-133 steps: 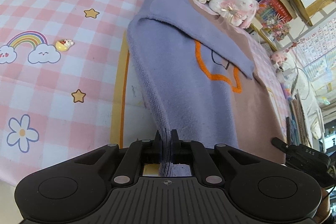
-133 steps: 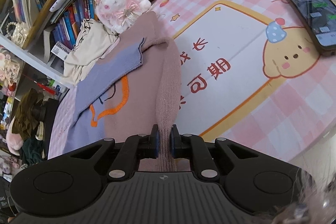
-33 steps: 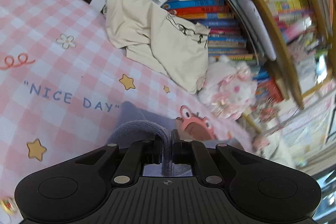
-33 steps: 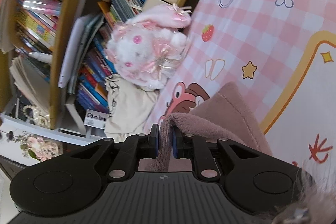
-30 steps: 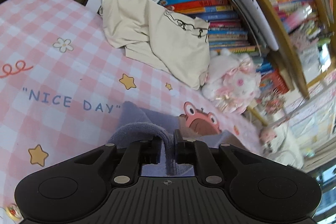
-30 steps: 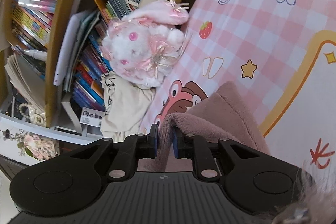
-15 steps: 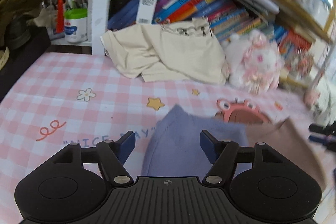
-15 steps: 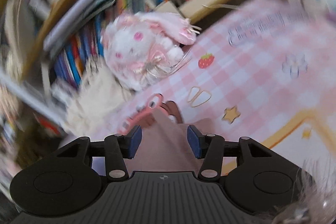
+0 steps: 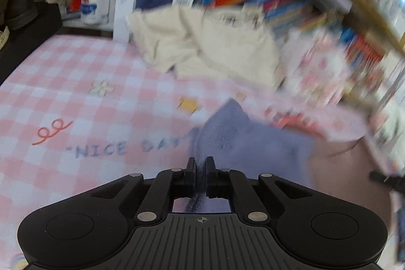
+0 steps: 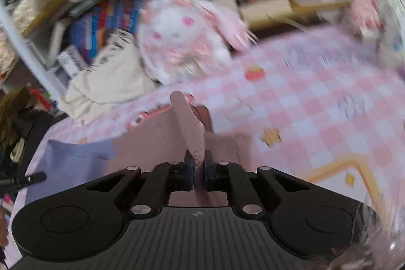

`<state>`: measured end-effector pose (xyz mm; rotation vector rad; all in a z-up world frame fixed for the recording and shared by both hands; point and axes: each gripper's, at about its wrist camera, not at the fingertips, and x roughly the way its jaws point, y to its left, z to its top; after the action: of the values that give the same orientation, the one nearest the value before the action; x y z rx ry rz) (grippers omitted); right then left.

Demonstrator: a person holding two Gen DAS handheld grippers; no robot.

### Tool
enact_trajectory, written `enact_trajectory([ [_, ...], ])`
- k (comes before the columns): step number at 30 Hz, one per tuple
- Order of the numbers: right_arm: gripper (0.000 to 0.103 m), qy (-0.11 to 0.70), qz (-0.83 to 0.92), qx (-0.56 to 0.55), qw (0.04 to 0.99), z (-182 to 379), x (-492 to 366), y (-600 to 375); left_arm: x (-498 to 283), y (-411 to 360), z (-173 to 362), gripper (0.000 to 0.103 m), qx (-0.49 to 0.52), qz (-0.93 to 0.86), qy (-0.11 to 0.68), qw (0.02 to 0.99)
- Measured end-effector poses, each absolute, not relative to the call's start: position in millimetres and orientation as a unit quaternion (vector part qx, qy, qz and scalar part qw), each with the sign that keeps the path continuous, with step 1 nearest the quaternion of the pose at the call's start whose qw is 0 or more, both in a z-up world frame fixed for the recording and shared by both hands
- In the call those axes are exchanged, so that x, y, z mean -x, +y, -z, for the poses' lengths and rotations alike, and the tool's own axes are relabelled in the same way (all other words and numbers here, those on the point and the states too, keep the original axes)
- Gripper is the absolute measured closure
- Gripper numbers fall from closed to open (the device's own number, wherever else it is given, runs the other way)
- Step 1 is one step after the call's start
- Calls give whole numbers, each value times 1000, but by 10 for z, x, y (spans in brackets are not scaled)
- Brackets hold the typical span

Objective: Fold clothes
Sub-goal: 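Lay the hem on the sweater body and open both tools, then move both tools to the folded edge of the lavender sweater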

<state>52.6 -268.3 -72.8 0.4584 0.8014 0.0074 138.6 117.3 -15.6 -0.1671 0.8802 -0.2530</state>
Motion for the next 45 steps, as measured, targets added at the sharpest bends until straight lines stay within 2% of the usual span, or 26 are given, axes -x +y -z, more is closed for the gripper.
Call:
enact_trajectory([
  [2, 95, 407, 4, -235, 883, 848, -559, -2751, -1439, 1118, 244, 91, 59, 118, 438, 889],
  [4, 94, 410, 1, -239, 880, 887, -562, -2781, -1464, 1072, 247, 89, 44, 116, 435, 892],
  [5, 93, 410, -2, -231, 882, 871, -559, -2772, -1471, 1061, 221, 83, 42, 117, 431, 894],
  [6, 89, 406, -3, -224, 886, 842, -552, -2749, -1478, 1056, 192, 80, 42, 117, 425, 897],
  [8, 80, 397, -5, -210, 894, 782, -542, -2692, -1504, 1043, 134, 63, 44, 123, 410, 902],
  [9, 71, 391, -8, -204, 897, 759, -547, -2669, -1528, 1028, 113, 60, 43, 125, 404, 905],
  [10, 70, 387, -12, -196, 901, 743, -564, -2644, -1571, 1002, 105, 58, 38, 126, 403, 906],
  [13, 74, 393, -17, -180, 902, 758, -673, -2583, -1732, 918, 151, 60, 18, 131, 414, 901],
  [14, 93, 395, -16, -177, 901, 780, -711, -2567, -1784, 901, 177, 76, 15, 135, 421, 897],
  [15, 94, 388, -10, -182, 903, 763, -700, -2574, -1819, 899, 192, 93, 17, 139, 425, 894],
  [16, 94, 379, -4, -188, 906, 739, -680, -2586, -1826, 902, 188, 99, 21, 139, 422, 895],
  [20, 95, 341, 13, -218, 914, 645, -503, -2685, -1828, 884, 236, 98, 20, 127, 419, 899],
  [22, 95, 372, 22, -221, 901, 779, -590, -2725, -1875, 839, 325, 95, 4, 118, 432, 894],
  [25, 94, 393, 21, -221, 893, 932, -694, -2758, -1917, 872, 344, 86, 15, 101, 433, 895],
  [26, 94, 393, 21, -217, 893, 922, -702, -2752, -1925, 892, 338, 74, 17, 94, 435, 895],
  [27, 94, 394, 20, -214, 894, 912, -711, -2746, -1922, 914, 322, 67, 15, 85, 435, 896],
  [28, 90, 394, 20, -212, 894, 882, -697, -2735, -1911, 938, 301, 51, 14, 76, 434, 897],
  [29, 88, 392, 22, -215, 894, 851, -661, -2733, -1886, 965, 270, 43, 13, 69, 431, 899],
  [30, 75, 388, 24, -219, 895, 821, -621, -2732, -1852, 996, 243, 41, 16, 67, 429, 901],
  [31, 67, 385, 28, -224, 895, 802, -571, -2736, -1802, 1035, 221, 39, 26, 71, 427, 901],
  [32, 59, 382, 32, -231, 895, 790, -528, -2744, -1748, 1077, 205, 38, 36, 77, 426, 901],
  [40, 62, 420, 32, -242, 874, 910, -308, -2703, -1332, 1245, 358, 41, 100, 95, 454, 880],
  [42, 65, 419, 26, -243, 875, 931, -289, -2653, -1284, 1245, 378, 47, 111, 101, 453, 879],
  [43, 69, 419, 23, -238, 876, 934, -285, -2621, -1269, 1245, 382, 64, 118, 106, 454, 877],
  [44, 71, 420, 21, -233, 877, 933, -283, -2597, -1264, 1247, 388, 76, 128, 113, 459, 872],
  [45, 73, 421, 18, -228, 878, 932, -280, -2574, -1258, 1250, 394, 76, 138, 120, 463, 867],
])
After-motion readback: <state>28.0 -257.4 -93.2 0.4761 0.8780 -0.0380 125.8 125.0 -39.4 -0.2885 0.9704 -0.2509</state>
